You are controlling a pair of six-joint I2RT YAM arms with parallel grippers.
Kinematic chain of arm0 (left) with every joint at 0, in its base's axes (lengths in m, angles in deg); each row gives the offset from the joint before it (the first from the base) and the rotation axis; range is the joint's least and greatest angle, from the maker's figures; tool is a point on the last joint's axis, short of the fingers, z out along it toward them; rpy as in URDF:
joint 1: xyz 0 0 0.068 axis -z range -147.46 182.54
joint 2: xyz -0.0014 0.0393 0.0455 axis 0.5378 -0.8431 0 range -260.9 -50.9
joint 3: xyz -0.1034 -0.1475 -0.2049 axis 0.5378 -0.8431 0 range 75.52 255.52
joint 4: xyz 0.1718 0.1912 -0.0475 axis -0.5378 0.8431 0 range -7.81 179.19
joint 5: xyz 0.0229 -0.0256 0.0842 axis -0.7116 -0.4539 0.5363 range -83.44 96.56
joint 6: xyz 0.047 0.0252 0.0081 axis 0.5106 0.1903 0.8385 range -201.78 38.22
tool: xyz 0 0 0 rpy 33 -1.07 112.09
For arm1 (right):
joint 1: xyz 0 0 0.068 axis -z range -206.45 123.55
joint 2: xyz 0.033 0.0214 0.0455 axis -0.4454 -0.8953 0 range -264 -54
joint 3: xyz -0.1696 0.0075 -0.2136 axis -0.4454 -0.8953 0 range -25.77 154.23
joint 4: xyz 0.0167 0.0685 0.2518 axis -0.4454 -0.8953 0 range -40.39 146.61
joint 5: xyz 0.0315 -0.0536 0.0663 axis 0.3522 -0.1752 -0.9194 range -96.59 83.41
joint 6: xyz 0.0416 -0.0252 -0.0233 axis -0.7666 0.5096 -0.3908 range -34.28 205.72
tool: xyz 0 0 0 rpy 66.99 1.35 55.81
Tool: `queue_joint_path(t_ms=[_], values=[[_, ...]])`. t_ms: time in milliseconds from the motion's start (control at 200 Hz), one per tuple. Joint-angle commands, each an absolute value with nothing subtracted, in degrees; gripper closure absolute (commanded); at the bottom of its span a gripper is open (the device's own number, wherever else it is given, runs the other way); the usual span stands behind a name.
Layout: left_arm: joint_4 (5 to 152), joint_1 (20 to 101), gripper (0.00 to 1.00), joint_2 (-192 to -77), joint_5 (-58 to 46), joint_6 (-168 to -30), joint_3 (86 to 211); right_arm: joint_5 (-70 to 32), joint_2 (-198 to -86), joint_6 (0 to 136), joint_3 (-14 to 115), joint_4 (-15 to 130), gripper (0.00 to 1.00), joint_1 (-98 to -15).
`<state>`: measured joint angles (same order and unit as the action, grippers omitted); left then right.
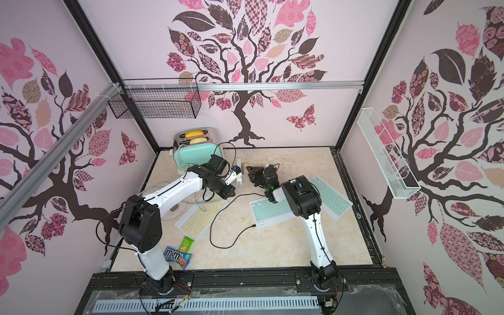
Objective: Unplug the wireless keyboard
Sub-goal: Pick up the socket from the center of the board.
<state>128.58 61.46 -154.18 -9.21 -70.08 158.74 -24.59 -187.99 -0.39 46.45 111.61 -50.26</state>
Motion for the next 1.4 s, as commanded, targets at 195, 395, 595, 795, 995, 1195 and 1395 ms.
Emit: queue_joint_path(t_ms=[195, 395, 595, 795, 995, 1195, 1395], values=[[126.5, 61.2, 0.79, -154.1, -11.6, -72.3, 157.2, -26.3, -189.0, 1.5, 46.7, 114.2, 0.83, -49.9], [123.9, 57.8, 0.63, -153.9, -15.1, -75.7, 153.5, -27.9, -188.8, 1.3, 46.4, 115.5, 1.00, -49.0], [119.1, 53.2, 0.46, -152.6, -23.3, -79.7, 151.7, -29.7, -188.7, 0.8, 46.1, 120.2, 1.00, -48.9], [112.7, 50.1, 0.35, -155.6, -32.5, -86.9, 154.4, -30.4, -188.7, 0.8, 45.8, 125.0, 1.00, -49.0], [109.2, 49.8, 0.32, -161.0, -37.0, -92.4, 158.3, -31.9, -188.6, 1.0, 45.7, 129.8, 1.00, -49.0], [96.9, 47.6, 0.28, -162.9, -42.8, -100.1, 154.8, -33.7, -188.0, -0.7, 44.2, 135.8, 1.00, -49.3], [91.6, 47.5, 0.25, -163.6, -45.7, -103.3, 154.8, -34.6, -186.9, -1.6, 43.7, 137.1, 1.00, -49.8]])
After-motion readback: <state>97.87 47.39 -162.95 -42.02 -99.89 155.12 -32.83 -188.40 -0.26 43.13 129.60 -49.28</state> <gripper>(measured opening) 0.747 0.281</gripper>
